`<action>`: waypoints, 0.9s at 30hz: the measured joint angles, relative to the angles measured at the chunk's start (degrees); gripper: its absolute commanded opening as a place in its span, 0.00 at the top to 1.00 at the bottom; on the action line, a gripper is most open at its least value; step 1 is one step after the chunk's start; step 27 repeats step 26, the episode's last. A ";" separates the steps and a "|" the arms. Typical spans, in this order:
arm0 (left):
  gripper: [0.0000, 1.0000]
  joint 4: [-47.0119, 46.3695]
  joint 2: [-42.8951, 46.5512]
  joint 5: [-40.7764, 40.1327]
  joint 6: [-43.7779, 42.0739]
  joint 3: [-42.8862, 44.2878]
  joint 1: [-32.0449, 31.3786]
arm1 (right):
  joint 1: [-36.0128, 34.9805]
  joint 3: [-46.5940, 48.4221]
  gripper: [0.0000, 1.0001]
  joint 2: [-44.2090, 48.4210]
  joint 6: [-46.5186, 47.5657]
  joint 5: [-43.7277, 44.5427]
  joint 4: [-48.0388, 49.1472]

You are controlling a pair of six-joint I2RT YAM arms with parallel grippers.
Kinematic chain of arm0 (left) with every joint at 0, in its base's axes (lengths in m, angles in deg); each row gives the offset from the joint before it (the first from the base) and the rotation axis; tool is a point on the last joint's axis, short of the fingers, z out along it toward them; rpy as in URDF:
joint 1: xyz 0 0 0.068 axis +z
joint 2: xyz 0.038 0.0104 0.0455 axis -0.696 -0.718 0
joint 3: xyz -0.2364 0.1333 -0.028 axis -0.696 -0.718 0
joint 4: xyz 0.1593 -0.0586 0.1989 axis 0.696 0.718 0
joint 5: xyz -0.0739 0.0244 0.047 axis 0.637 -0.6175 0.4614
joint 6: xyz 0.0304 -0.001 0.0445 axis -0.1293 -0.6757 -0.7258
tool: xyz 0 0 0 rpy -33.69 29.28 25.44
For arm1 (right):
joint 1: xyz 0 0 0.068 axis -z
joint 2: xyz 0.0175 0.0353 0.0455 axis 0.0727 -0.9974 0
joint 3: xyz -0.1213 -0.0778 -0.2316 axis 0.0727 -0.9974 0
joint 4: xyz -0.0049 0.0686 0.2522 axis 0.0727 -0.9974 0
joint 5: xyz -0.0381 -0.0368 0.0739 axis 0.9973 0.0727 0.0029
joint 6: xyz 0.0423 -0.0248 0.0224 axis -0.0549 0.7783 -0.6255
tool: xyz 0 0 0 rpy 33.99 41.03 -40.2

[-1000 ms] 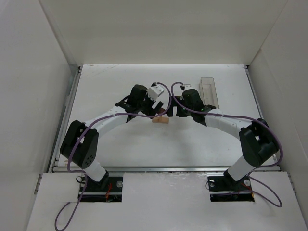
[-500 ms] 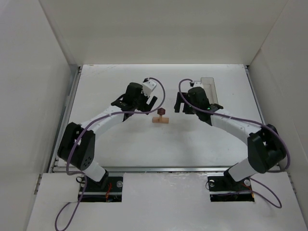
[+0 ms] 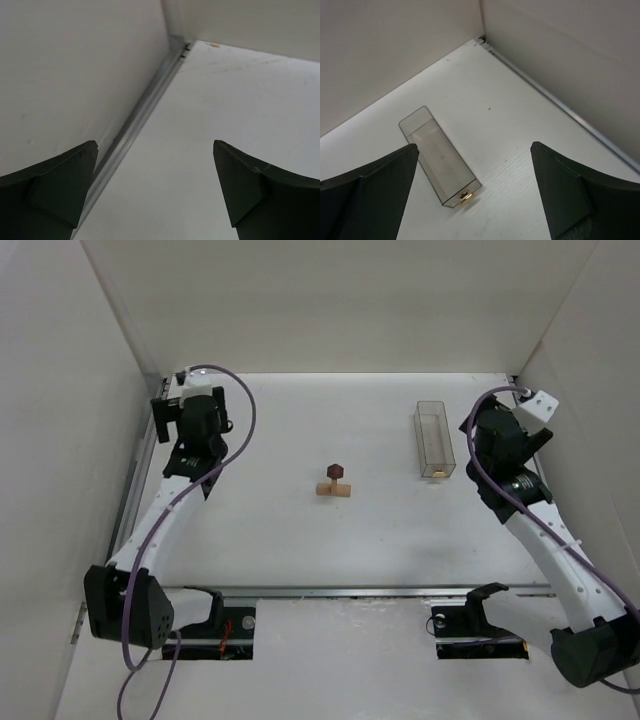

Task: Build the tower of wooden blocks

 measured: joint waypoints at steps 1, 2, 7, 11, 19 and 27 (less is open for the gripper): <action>0.00 -0.68 1.73 -1.51 0.17 -0.50 1.03 | 0.00 0.00 0.00 0.68 0.74 1.49 -0.07; 0.00 -1.18 3.34 -2.78 0.37 -1.03 2.05 | 0.00 0.00 0.00 1.09 1.33 2.49 -0.07; 0.00 -2.23 9.60 -6.23 1.55 -5.25 5.97 | 0.00 0.04 0.00 0.96 2.32 3.21 -0.66; 0.00 -1.51 10.88 -6.54 2.99 -8.04 6.23 | 0.00 1.60 0.00 0.33 1.22 4.02 -2.97; 0.00 0.11 11.63 -5.14 4.61 -8.90 6.23 | 0.00 3.08 0.00 1.97 -0.31 5.55 -5.20; 0.00 0.35 12.70 -3.89 5.07 -9.09 6.23 | 0.00 2.95 0.00 5.77 -0.85 4.33 -5.64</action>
